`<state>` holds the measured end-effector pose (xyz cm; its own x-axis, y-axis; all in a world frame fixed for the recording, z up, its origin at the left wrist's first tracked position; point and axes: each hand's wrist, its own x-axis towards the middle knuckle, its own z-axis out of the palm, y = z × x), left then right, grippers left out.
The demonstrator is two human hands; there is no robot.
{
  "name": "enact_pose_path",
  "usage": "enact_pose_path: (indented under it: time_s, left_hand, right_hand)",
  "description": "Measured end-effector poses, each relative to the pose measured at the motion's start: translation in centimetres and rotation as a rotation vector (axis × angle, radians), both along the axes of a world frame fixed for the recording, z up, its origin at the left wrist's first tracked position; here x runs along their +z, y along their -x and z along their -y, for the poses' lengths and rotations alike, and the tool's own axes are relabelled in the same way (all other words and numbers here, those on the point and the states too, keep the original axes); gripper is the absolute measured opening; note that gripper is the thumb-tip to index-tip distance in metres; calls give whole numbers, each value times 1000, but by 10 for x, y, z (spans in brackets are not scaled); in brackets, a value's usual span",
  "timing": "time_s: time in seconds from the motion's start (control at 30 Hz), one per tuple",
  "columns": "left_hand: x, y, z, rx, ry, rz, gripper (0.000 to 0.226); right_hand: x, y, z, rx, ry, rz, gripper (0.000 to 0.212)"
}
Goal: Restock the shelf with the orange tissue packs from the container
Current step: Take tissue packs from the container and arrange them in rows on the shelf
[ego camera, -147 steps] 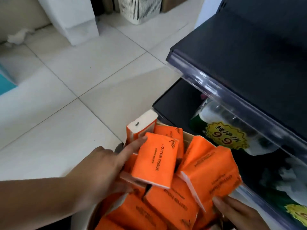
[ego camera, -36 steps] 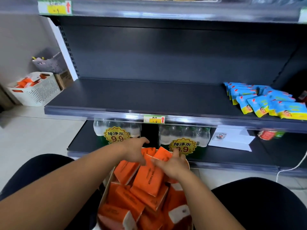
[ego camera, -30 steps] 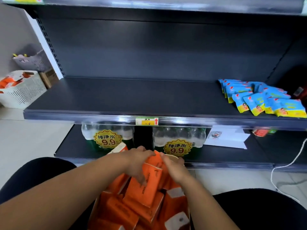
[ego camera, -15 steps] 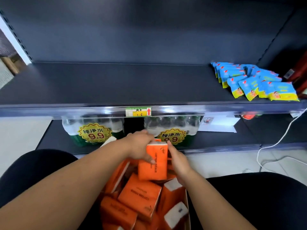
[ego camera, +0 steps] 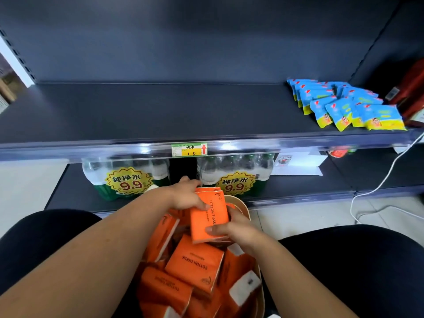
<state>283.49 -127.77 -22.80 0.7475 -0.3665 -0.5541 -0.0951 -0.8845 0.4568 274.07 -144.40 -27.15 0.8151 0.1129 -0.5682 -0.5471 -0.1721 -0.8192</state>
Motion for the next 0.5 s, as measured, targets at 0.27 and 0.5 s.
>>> enact_pose_path:
  time_s: [0.27,0.5]
  left_hand:
    - [8,3,-2,-59,30,-28,97]
    - [5,2,-17,-56,137,-151,125]
  right_hand:
    - [1,1,-4,95,18,19,96]
    - [-1,0,-8,95,50,224,86]
